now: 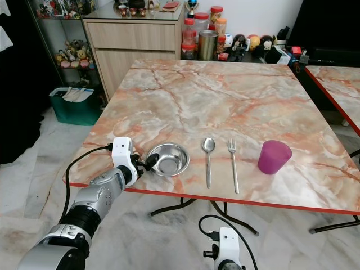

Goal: Setting the table

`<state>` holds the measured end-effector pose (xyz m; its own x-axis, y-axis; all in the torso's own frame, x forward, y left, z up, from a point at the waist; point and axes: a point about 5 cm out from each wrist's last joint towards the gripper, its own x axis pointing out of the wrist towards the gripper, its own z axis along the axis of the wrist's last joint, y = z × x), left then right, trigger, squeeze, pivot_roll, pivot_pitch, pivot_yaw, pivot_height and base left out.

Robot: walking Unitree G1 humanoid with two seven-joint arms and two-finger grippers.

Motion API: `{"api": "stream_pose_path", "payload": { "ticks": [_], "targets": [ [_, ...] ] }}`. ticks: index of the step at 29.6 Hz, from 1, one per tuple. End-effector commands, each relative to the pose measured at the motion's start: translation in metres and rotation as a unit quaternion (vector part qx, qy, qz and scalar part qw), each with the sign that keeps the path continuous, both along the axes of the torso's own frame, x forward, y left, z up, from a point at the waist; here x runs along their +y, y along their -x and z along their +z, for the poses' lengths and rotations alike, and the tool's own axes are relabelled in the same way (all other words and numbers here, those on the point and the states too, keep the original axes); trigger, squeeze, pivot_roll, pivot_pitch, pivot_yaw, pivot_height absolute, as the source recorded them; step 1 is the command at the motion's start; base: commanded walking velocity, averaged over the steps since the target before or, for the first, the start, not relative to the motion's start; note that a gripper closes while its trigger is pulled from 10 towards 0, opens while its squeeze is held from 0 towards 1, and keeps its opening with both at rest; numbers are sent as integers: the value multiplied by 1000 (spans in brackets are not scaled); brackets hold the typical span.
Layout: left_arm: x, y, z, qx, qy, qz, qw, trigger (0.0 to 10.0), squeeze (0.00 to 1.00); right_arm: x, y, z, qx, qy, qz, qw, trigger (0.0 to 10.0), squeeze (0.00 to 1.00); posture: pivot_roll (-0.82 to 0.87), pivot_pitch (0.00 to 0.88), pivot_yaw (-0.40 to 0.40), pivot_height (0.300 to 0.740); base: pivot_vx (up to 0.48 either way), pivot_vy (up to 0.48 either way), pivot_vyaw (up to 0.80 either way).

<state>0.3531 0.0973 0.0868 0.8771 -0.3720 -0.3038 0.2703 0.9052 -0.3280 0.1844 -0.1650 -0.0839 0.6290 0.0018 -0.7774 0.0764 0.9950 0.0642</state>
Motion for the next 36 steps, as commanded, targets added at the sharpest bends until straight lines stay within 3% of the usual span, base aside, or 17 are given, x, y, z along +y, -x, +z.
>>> {"api": "stream_pose_path", "payload": {
  "ticks": [1,2,3,13,16,17,18,19,20,21,22,23,25,36],
  "targets": [
    [-2,-4,5,6,3,0,1000,4157,0,2,-2,1,-3,0,1,1000,10000,0,35,0,6,740,0,0,0],
    [-2,-4,5,8,7,2,1000,4157,0,2,-2,1,-3,-1,1,1000,10000,0,35,0,6,740,0,0,0],
    [-3,-5,5,10,10,2,1000,78,0,2,-2,1,-3,-1,1,1000,10000,0,34,0,7,740,0,0,0],
    [-2,-5,4,19,-2,-8,1000,0,0,1,-2,1,-2,-1,0,1000,10000,0,33,0,9,740,0,0,0],
    [-3,-4,3,25,-6,-15,1000,1098,0,2,-2,1,-3,-2,0,1000,10000,0,34,0,9,740,0,0,0],
    [-4,-3,2,27,-9,-19,999,2196,0,2,-2,1,-3,-1,0,1000,10000,0,34,0,9,740,0,0,0],
    [-4,-3,2,28,-10,-20,999,2471,0,2,-2,1,-3,-1,0,1000,10000,0,34,0,9,740,0,0,0],
    [-4,-3,1,29,-10,-20,999,4588,0,2,-2,1,-3,-1,0,1000,10000,0,33,0,11,740,0,0,0],
    [-4,-3,1,29,-10,-20,999,4588,0,2,-2,1,-3,-1,0,1000,10000,0,33,0,10,740,0,0,0],
    [-5,-3,2,29,-11,-23,999,5961,0,2,-2,1,-3,-2,0,1000,10000,0,32,0,11,740,0,0,0],
    [-5,-3,2,29,-11,-23,999,5961,0,2,-2,1,-3,-2,0,1000,10000,0,32,0,11,740,0,0,0],
    [-5,-3,2,29,-10,-26,999,5333,0,2,-2,1,-3,-2,-1,1000,10000,0,32,0,12,740,0,0,0],
    [-5,-3,2,28,-10,-27,999,39,0,2,-2,1,-3,-2,-1,1000,10000,0,32,0,11,740,0,0,0],
    [-4,-4,5,21,-5,-24,999,0,0,2,-2,1,-3,-2,-1,1000,10000,0,35,0,10,740,0,0,0]
  ]
}}
